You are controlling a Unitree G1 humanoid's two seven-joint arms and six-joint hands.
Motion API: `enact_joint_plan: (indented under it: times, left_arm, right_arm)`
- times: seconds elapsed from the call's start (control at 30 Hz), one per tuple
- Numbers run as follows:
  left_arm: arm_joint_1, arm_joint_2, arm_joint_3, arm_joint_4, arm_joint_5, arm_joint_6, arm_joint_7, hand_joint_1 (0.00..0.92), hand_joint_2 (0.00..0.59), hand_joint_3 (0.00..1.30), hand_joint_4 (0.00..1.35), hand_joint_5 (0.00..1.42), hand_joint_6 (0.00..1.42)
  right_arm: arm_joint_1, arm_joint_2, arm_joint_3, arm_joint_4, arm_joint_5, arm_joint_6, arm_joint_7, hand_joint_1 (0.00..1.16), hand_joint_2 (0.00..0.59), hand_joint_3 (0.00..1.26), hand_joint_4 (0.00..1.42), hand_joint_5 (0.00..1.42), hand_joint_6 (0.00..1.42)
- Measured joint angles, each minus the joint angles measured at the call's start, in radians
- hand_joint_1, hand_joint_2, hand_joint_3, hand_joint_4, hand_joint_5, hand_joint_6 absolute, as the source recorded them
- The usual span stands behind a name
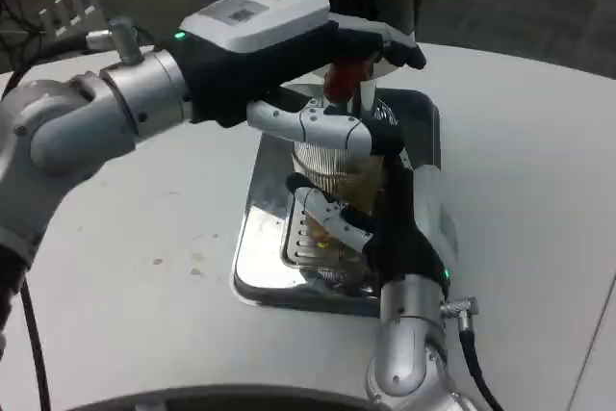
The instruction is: Grasp the cup under the faucet to collect the drink, then remove the cup.
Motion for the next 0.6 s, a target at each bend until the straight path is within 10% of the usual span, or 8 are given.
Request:
enact_joint_plan:
  times: [0.6]
  left_arm:
    - [0.0,0.01,0.001,0.007,-0.002,-0.015,0.005,0.0,0.122,0.28,0.24,0.26,0.28]
  right_arm:
    - [0.0,0.0,-0.014,0.053,0.03,-0.098,-0.103,0.77,0.234,0.59,0.66,0.62,0.33]
